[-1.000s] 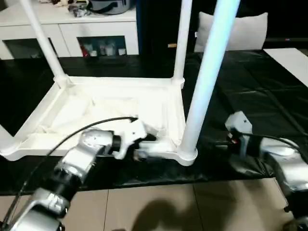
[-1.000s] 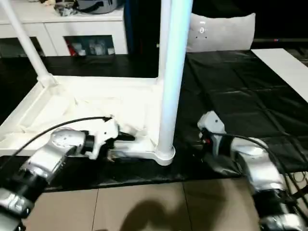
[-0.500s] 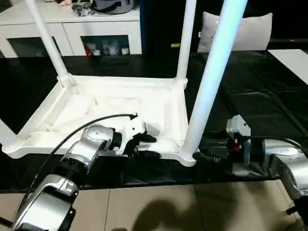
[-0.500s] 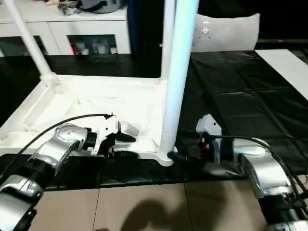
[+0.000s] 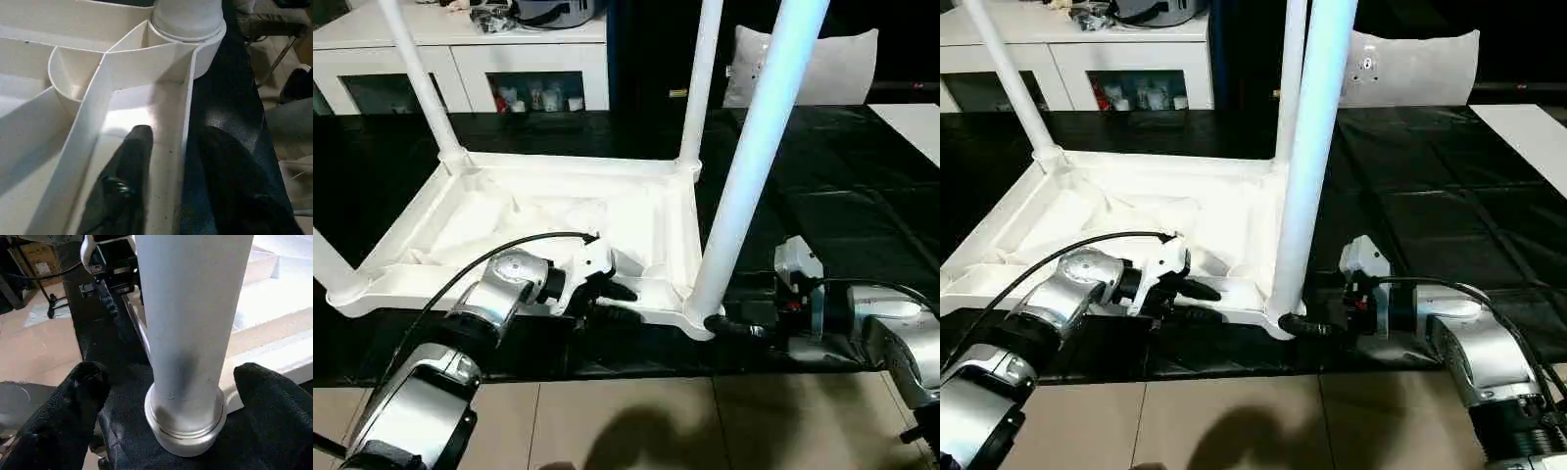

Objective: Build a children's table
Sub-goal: Rotate table base, then rotate leg to tighten

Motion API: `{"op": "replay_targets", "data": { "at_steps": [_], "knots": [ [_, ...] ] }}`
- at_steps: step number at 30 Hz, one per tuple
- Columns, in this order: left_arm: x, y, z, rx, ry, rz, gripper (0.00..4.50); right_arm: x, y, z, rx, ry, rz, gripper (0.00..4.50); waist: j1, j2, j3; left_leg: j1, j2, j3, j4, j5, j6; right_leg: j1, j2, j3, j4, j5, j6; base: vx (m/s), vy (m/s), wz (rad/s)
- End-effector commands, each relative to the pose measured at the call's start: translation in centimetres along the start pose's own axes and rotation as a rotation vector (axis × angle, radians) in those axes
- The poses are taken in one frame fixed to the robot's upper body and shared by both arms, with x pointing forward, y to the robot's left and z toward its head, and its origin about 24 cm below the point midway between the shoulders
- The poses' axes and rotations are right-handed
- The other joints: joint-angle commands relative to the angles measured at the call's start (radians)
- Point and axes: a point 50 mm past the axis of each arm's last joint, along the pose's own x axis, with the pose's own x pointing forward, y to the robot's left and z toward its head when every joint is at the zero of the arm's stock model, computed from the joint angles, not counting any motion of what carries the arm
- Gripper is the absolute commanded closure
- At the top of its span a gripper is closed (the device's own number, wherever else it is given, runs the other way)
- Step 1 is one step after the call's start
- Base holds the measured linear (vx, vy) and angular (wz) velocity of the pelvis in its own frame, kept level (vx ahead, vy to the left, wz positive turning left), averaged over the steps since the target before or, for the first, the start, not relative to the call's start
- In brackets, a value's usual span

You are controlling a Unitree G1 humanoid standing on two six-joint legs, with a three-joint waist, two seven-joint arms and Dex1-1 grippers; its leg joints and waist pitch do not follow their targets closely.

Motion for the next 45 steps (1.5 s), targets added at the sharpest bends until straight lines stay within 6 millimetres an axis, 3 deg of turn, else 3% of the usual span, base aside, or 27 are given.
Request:
{"op": "replay_targets", "data": {
  "at_steps": [1, 6, 7, 10, 12, 16, 19, 22, 29, 32, 40, 43, 45],
  "knots": [
    [0.4, -0.4, -0.9, -0.022, 0.051, -0.042, 3.08, 0.1, -0.2, 0.7, -0.035, -0.007, -0.01, 0.0, 0.005, -0.011, -0.063, -0.006, 0.016, -0.002, -0.071, -0.186, 0.059, 0.064, -0.057, 0.04, -0.086, -0.41, -0.127, 0.0, 0.0, 0.0],
    [0.5, -0.3, -0.9, -0.018, 0.058, -0.046, 3.52, 0.5, -0.4, 0.7, -0.049, -0.002, -0.017, 0.0, 0.005, -0.011, -0.064, -0.006, 0.017, -0.003, -0.072, -0.179, 0.058, 0.064, -0.058, 0.04, -0.083, -0.401, -0.127, 0.0, 0.0, 0.0],
    [0.5, -0.3, -1.0, -0.015, 0.074, -0.045, 3.73, 0.6, -0.5, 0.6, -0.048, -0.001, -0.015, 0.29, 0.005, -0.011, -0.064, -0.007, 0.017, -0.002, -0.072, -0.179, 0.059, 0.064, -0.057, 0.04, -0.082, -0.395, -0.131, 0.0, 0.0, 0.0],
    [0.5, -0.3, -1.2, -0.004, 0.11, -0.047, 3.92, 0.9, -0.6, 0.4, -0.046, 0.002, -0.013, 0.39, 0.003, -0.011, -0.063, -0.006, 0.016, -0.002, -0.072, -0.184, 0.058, 0.063, -0.057, 0.039, -0.084, -0.402, -0.132, 0.0, 0.0, 0.0],
    [0.5, -0.3, -1.3, -0.001, 0.121, -0.051, 4.19, 1.2, -0.7, 0.4, -0.041, 0.005, -0.012, 0.73, 0.003, -0.01, -0.062, -0.005, 0.015, -0.002, -0.072, -0.194, 0.057, 0.063, -0.057, 0.039, -0.087, -0.421, -0.126, 0.0, 0.0, 0.0],
    [0.6, -0.4, -1.3, -0.006, 0.116, -0.059, 4.49, 1.5, -1.0, 0.2, -0.035, 0.017, -0.013, 1.0, 0.002, -0.008, -0.064, -0.006, 0.017, -0.003, -0.073, -0.187, 0.055, 0.065, -0.058, 0.04, -0.085, -0.409, -0.132, 0.0, 0.0, 0.0],
    [0.7, -0.4, -1.3, -0.006, 0.116, -0.065, 4.5, 1.9, -1.3, 0.1, -0.031, 0.024, -0.009, 1.31, 0.0, -0.014, -0.067, -0.008, 0.018, -0.002, -0.071, -0.169, 0.058, 0.067, -0.057, 0.041, -0.077, -0.353, -0.154, 0.0, 0.0, 0.0],
    [0.7, -0.4, -1.3, -0.008, 0.116, -0.067, 4.5, 2.2, -1.4, 0.0, -0.024, 0.026, 0.0, 1.6, 0.0, -0.012, -0.065, -0.008, 0.018, -0.001, -0.071, -0.171, 0.063, 0.066, -0.059, 0.041, -0.075, -0.343, -0.168, 0.0, 0.0, 0.0],
    [0.6, -0.6, -1.6, -0.026, 0.113, -0.078, 4.5, 2.4, -1.4, -0.1, 0.009, 0.01, 0.032, 2.06, 0.0, -0.012, -0.064, -0.007, 0.018, -0.001, -0.072, -0.181, 0.063, 0.067, -0.059, 0.042, -0.08, -0.381, -0.153, 0.0, 0.0, 0.0],
    [0.5, -0.5, -1.5, -0.039, 0.104, -0.076, 4.5, 2.4, -1.1, -0.2, 0.034, -0.013, 0.06, 2.34, 0.0, -0.005, -0.065, -0.007, 0.019, -0.002, -0.072, -0.174, 0.064, 0.067, -0.058, 0.042, -0.076, -0.351, -0.164, 0.0, 0.0, 0.0],
    [1.0, -0.5, -1.3, -0.082, 0.059, -0.017, 4.5, 3.7, 0.9, -0.8, 0.1, -0.058, 0.061, 2.49, 0.002, -0.005, -0.065, -0.006, 0.021, -0.003, -0.075, -0.183, 0.061, 0.069, -0.059, 0.043, -0.075, -0.335, -0.174, 0.0, 0.0, 0.0],
    [1.7, -0.4, -0.7, -0.102, 0.019, 0.042, 4.5, 5.0, 0.7, -1.0, 0.117, -0.046, -0.057, 2.49, -0.006, -0.002, -0.061, -0.009, 0.019, -0.004, -0.079, -0.194, 0.043, 0.066, -0.06, 0.043, -0.079, -0.389, -0.151, 0.0, 0.0, 0.0],
    [2.5, -0.4, 0.0, -0.124, -0.021, 0.101, 4.5, 6.1, 0.1, -0.9, 0.165, -0.051, -0.183, 2.5, -0.024, -0.001, -0.055, -0.005, 0.011, -0.006, -0.081, -0.229, 0.024, 0.063, -0.059, 0.036, -0.095, -0.507, -0.108, 0.0, 0.0, 0.0]
  ]
}}
